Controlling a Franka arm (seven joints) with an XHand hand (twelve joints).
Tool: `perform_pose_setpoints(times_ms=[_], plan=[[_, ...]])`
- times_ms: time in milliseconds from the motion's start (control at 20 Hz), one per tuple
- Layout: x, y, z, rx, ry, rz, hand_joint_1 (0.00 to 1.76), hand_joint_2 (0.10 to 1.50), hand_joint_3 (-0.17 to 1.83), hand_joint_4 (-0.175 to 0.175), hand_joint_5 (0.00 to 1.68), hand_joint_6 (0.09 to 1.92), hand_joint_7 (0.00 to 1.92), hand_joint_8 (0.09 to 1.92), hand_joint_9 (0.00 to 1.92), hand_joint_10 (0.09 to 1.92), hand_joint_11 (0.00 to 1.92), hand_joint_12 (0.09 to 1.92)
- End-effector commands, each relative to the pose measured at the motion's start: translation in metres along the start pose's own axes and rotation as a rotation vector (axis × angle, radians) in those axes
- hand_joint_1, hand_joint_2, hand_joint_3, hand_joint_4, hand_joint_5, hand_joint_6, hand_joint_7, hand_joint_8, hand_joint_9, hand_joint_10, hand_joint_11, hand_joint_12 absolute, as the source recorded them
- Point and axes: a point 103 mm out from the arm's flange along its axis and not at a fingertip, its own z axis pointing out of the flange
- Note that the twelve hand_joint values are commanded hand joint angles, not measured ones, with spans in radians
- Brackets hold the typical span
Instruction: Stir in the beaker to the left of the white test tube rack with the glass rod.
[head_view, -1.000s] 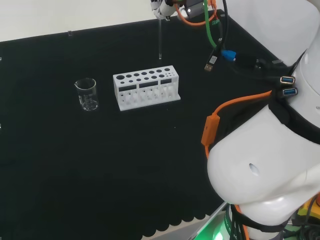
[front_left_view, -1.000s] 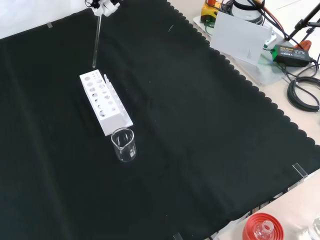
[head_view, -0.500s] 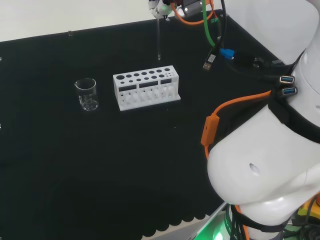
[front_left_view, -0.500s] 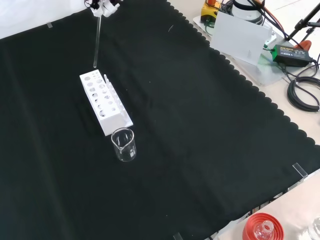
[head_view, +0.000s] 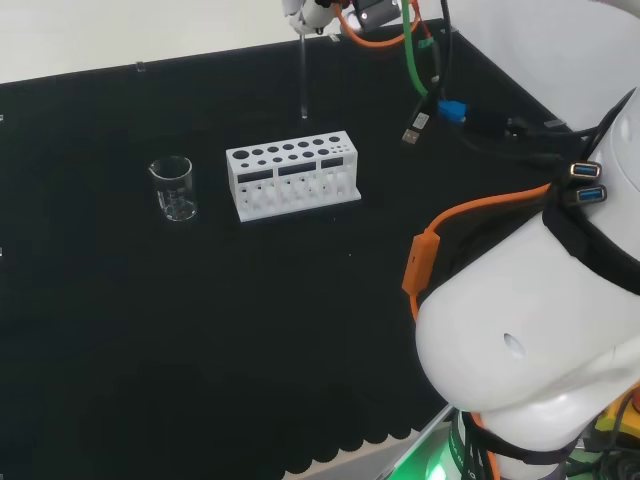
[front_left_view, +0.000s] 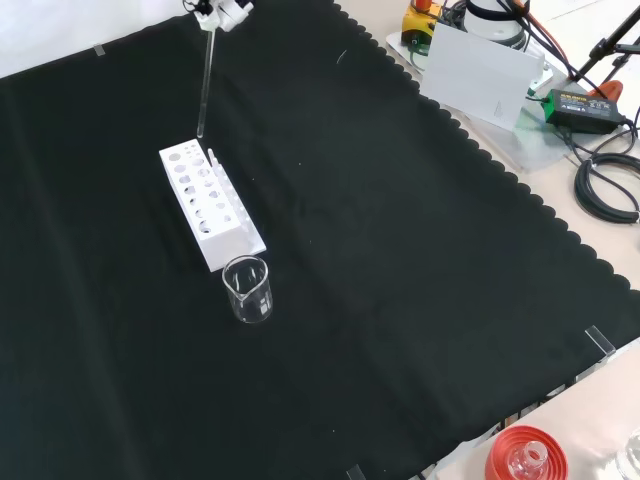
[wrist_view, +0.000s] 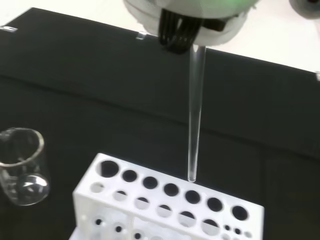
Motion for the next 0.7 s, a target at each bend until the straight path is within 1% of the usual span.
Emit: perform_pose_setpoints(times_ms=[50, 150, 450, 700], plan=[[0.028, 0.004, -0.011, -0.012, 0.008, -0.033, 1.32, 0.76, 0.50, -0.175, 1.17, 0.54, 1.33, 0.76, 1.86, 0.20, 1.58, 0.69], [0.039, 0.005, -0.015, -0.015, 0.019, -0.032, 1.32, 0.76, 0.50, -0.175, 1.17, 0.54, 1.33, 0.76, 1.86, 0.20, 1.58, 0.69], [0.073, 0.011, -0.021, -0.011, 0.026, -0.056, 1.32, 0.76, 0.50, -0.175, 1.17, 0.54, 1.34, 0.75, 1.86, 0.20, 1.58, 0.69], [0.096, 0.021, -0.027, -0.011, 0.016, -0.081, 1.32, 0.75, 0.50, -0.175, 1.17, 0.54, 1.34, 0.75, 1.86, 0.20, 1.58, 0.68]])
